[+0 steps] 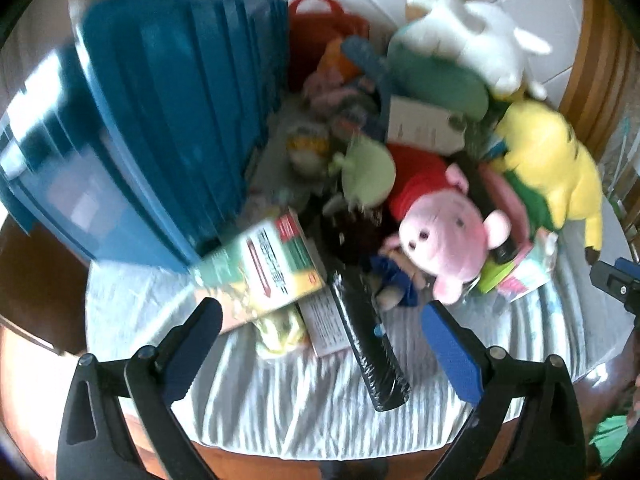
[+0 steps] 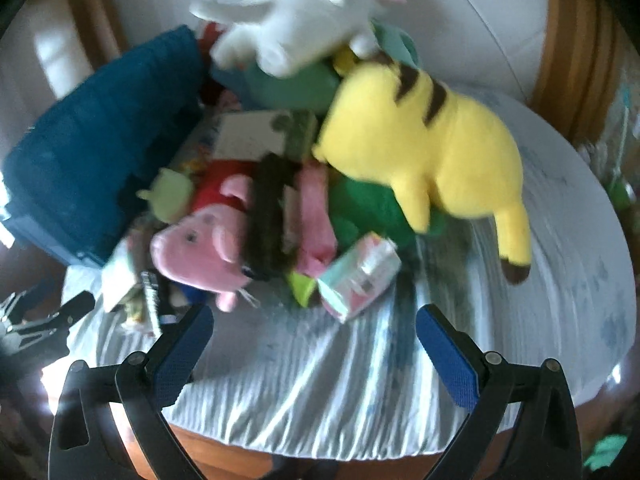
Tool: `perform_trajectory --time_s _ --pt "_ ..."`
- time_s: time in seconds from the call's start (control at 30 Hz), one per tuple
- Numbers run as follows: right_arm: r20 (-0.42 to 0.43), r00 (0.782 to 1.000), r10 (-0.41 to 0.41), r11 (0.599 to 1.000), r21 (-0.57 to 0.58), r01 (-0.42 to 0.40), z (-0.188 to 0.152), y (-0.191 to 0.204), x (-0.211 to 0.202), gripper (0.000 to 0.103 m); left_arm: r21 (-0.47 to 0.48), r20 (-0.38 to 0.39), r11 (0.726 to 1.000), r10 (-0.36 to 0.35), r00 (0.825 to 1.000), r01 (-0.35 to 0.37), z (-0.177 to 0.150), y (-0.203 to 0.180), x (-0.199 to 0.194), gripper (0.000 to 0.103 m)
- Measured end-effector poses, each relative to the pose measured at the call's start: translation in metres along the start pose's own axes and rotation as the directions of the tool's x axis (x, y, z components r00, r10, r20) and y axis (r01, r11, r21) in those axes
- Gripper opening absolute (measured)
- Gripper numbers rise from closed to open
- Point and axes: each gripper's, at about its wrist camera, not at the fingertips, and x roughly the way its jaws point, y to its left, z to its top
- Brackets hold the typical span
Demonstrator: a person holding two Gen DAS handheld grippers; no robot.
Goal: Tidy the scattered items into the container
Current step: 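Grasp the black rolled bag with the left tool while the right grasps the tissue pack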
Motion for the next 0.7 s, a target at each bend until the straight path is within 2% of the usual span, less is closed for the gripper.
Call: perform_trajectory --time_s 0.2,0.27,0.3,0.43,0.57,0.6,0.7 --pt "-0.052 0.999 -0.012 0.999 0.042 0.014 -0.019 -0.025 0.040 0.103 0.000 -0.091 1.000 0.009 0.996 -0.010 -0.026 -0.023 0.047 0.100" --pt "-0.072 0.997 0.014 0.999 0.038 -0.011 -0.023 -0.032 0.052 0.103 0.000 -0.119 1.000 0.024 0.993 -0.024 -0.033 -0.032 0.061 0.091" --pt "-0.082 0.996 0.022 0.999 0.032 -0.020 -0.023 -0.035 0.057 0.103 -0.012 -0.127 0.999 0.036 0.991 -0.038 -0.036 -0.035 0.066 0.087" --pt "-0.091 0.995 0.045 0.999 -0.017 -0.047 -0.024 -0.043 0.072 0.103 -0.101 -0.158 0.992 0.053 0.986 -0.069 -0.046 -0.043 0.083 0.087" --pt "-0.088 0.993 0.074 0.995 -0.062 -0.080 -0.021 -0.052 0.085 0.103 -0.146 -0.165 0.981 0.102 0.981 -0.127 -0.054 -0.050 0.096 0.085" --pt "-0.086 0.993 0.085 0.993 -0.070 -0.091 -0.020 -0.054 0.088 0.102 -0.158 -0.165 0.977 0.114 0.980 -0.141 -0.056 -0.051 0.099 0.073" --pt "-0.071 0.992 0.104 0.989 -0.098 -0.111 -0.016 -0.060 0.097 0.102 -0.187 -0.136 0.963 0.172 0.976 -0.196 -0.058 -0.052 0.097 0.052"
